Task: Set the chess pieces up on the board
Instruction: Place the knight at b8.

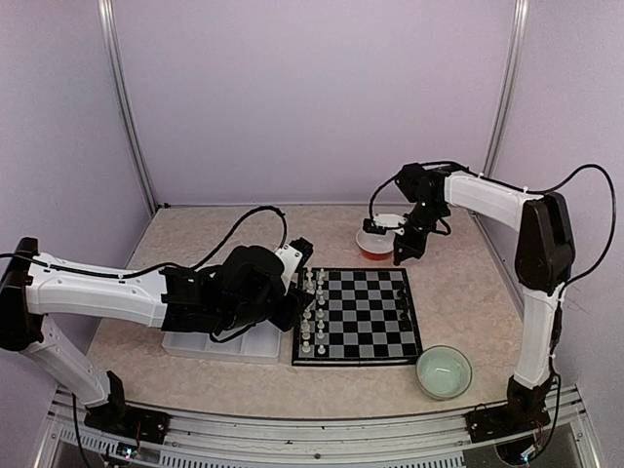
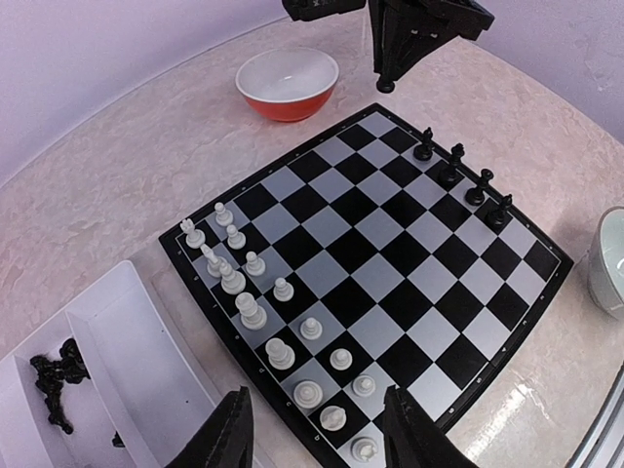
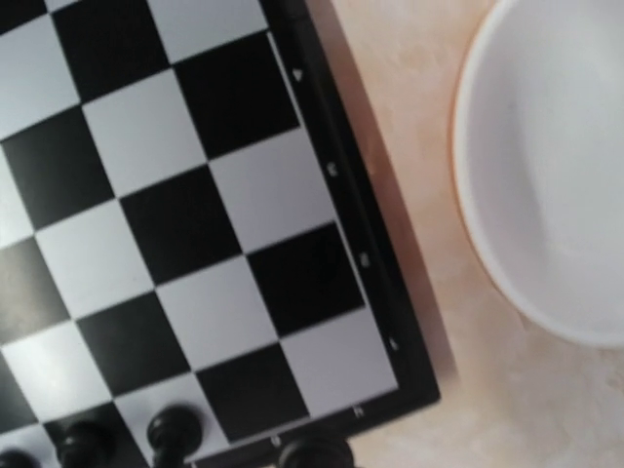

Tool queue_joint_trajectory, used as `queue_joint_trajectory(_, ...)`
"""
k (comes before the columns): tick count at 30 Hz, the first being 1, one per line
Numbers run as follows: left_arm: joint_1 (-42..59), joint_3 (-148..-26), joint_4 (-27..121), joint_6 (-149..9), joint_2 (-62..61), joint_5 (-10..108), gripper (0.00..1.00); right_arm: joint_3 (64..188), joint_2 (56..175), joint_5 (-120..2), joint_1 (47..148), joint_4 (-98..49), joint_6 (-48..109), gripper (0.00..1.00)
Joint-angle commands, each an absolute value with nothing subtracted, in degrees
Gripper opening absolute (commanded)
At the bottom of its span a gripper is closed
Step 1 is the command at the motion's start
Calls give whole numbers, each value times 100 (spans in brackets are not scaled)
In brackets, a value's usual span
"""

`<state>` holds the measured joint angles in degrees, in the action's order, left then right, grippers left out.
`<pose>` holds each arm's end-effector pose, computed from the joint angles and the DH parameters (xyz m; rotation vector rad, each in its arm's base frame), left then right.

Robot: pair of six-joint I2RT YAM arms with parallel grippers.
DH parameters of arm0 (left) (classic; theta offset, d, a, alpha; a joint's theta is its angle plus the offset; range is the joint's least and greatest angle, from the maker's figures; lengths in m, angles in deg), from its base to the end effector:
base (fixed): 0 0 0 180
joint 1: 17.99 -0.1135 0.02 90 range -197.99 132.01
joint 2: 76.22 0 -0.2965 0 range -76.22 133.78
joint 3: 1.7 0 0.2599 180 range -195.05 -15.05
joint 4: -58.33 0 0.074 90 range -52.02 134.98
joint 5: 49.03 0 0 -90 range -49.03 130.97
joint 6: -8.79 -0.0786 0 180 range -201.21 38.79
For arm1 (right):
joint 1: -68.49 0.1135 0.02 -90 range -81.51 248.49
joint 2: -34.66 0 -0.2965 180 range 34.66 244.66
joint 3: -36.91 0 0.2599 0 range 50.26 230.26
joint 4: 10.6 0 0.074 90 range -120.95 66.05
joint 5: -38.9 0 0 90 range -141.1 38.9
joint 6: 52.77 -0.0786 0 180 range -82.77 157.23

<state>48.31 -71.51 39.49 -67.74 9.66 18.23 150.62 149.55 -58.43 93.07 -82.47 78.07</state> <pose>0.1760 -0.3253 0.2535 0.7509 2.0161 -0.3855 0.4041 0.1959 0.2318 -1.5513 2.3654 0.1198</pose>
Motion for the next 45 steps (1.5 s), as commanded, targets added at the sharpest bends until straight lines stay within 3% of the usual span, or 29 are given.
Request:
queue_joint_trajectory(1, 4811, -7193, 3900, -6690, 943, 1805, 46, 15289, 15286, -6070, 9293, -8676, 7736, 0)
queue_joint_trajectory(29, 4740, -7207, 3920, -6715, 1147, 1741, 47, 14897, 15756, -5952, 9297, -8533, 7645, 0)
queue_joint_trajectory(38, 4718, -7239, 3852, -6679, 1145, 1743, 47, 15029, 15494, -6065, 9293, -8549, 7637, 20)
queue_joint_trajectory(45, 4502, -7105, 3127, -5916, 862, 1393, 47, 15756, 14897, -6522, 9284, -8934, 7464, 23)
